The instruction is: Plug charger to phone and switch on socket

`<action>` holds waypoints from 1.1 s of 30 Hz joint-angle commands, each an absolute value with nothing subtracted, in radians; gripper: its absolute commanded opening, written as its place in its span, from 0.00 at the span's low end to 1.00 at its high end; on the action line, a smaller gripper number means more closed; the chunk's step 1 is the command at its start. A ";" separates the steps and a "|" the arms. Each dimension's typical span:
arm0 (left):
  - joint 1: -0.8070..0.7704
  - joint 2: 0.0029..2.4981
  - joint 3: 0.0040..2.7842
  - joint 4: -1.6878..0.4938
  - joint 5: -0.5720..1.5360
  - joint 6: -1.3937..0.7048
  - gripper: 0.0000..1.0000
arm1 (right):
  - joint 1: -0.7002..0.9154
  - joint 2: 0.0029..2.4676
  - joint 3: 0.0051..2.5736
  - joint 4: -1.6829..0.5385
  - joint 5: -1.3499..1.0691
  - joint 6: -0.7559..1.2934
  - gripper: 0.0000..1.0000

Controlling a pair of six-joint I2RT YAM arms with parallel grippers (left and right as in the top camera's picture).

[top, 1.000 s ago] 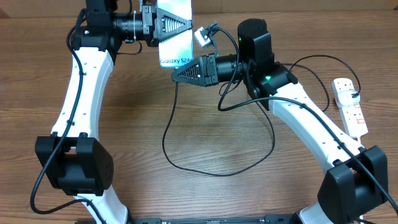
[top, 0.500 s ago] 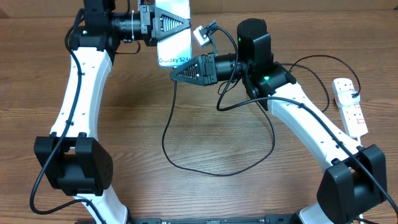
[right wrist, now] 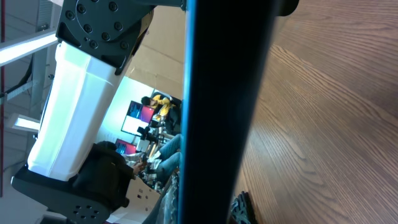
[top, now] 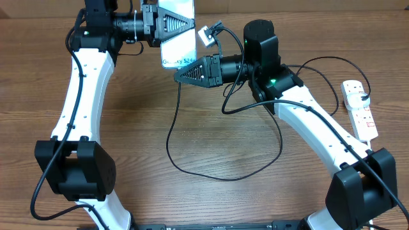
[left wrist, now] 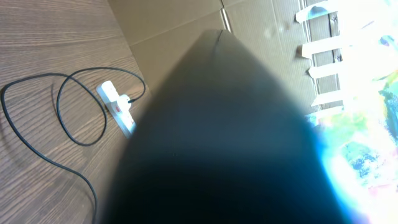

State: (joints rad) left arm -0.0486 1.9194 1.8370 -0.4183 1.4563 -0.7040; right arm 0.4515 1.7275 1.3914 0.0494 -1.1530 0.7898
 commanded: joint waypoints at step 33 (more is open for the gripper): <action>-0.087 1.904 1.847 -0.915 1.423 -0.258 0.04 | 0.343 1.719 1.413 -0.040 -1.243 0.646 1.00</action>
State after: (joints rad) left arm -0.0608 1.9194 1.8389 -0.8886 1.4162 -0.3611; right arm 0.3340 1.7271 1.3926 -0.0452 -1.2072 0.6613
